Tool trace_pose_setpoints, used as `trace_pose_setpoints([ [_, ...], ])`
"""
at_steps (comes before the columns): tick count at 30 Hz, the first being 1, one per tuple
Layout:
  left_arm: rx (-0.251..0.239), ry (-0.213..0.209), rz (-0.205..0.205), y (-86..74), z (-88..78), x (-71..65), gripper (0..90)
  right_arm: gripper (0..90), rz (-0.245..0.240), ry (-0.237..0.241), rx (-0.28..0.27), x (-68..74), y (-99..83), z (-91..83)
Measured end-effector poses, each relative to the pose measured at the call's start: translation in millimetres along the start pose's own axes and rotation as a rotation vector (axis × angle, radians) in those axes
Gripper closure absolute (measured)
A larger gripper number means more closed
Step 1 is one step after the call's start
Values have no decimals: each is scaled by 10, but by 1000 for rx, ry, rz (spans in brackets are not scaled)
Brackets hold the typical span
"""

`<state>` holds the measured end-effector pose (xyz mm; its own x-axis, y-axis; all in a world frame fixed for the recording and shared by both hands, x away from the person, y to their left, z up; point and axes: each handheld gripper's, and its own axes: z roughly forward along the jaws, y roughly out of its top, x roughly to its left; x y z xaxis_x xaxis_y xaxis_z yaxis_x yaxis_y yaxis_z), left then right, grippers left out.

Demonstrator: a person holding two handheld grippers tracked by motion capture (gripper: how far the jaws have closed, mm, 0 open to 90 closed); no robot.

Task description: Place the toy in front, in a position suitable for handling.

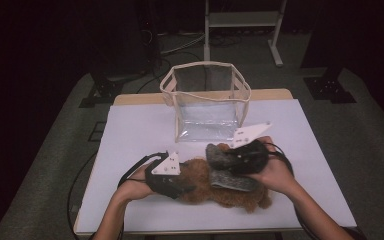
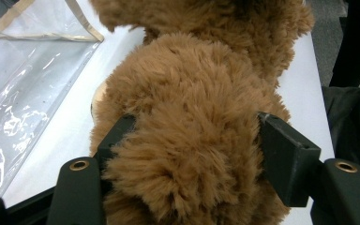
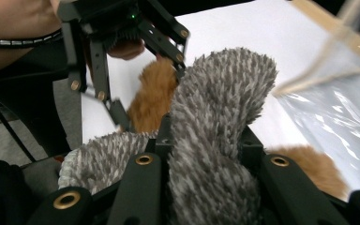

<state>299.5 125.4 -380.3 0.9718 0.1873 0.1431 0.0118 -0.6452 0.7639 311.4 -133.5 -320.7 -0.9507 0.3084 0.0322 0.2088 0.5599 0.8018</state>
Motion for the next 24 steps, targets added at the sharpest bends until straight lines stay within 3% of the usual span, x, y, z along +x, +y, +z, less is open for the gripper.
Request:
trace_pose_setpoints([
  [3, -3, -1, 3, -10, -2, 0, 348, 688, 2, 31, 38, -66, -9, 253],
  [5, 1, 0, 7, -27, 3, 9, 337, 691, 27, 34, 86, -124, -159, 420],
  [7, -11, -3, -5, -39, -14, 32, 321, 698, 57, 44, 72, -153, -235, 387],
  [10, -15, 25, -37, -46, -64, 85, 231, 700, 53, 18, 81, -163, -312, 300],
  [12, -44, 16, -72, -67, -60, 100, 220, 700, 81, 31, 73, -178, -359, 259],
  [13, -40, 3, -68, -77, -44, 102, 238, 700, 83, 34, 75, -184, -359, 251],
  [16, -41, -4, -59, -86, 19, 73, 335, 700, 57, 22, 90, -157, -269, 236],
  [20, -43, -24, -54, -82, 32, 57, 367, 701, 9, 37, 43, -81, 20, 274],
  [24, -19, -31, -39, -111, 31, 44, 379, 692, -29, 38, 97, -77, 65, 481],
])
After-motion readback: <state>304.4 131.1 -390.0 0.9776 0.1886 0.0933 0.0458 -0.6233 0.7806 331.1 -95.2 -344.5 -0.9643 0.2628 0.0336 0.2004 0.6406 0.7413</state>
